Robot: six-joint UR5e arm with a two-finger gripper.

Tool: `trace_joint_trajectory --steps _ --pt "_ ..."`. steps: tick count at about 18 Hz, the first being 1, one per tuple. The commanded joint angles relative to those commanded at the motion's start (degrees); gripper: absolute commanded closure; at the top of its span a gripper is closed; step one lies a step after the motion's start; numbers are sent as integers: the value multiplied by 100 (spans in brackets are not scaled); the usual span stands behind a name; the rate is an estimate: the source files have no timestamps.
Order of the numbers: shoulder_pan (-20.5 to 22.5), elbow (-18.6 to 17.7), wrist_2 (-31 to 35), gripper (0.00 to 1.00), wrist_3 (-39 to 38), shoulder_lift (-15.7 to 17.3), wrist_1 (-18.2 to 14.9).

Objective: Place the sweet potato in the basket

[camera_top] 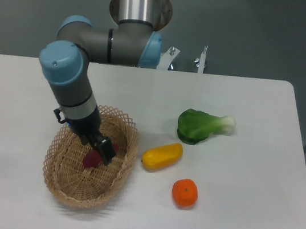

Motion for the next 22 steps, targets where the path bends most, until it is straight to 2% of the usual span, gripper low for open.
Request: trace_joint_trajectory --steps 4,5,8,9,11,14,18,22 --pt "553 246 0 0 123 158 -88" --pt "711 299 0 0 288 193 -201" --pt "1203 632 -26 0 1263 272 -1069" --pt "1431 721 -35 0 1544 290 -1272" --pt "1783 835 -218 0 2159 360 -1467" --pt "2302 853 -658 0 3073 527 -1678" --pt "2795 836 -852 0 4514 747 -2126" --pt "2875 792 -896 0 4764 826 -2206"
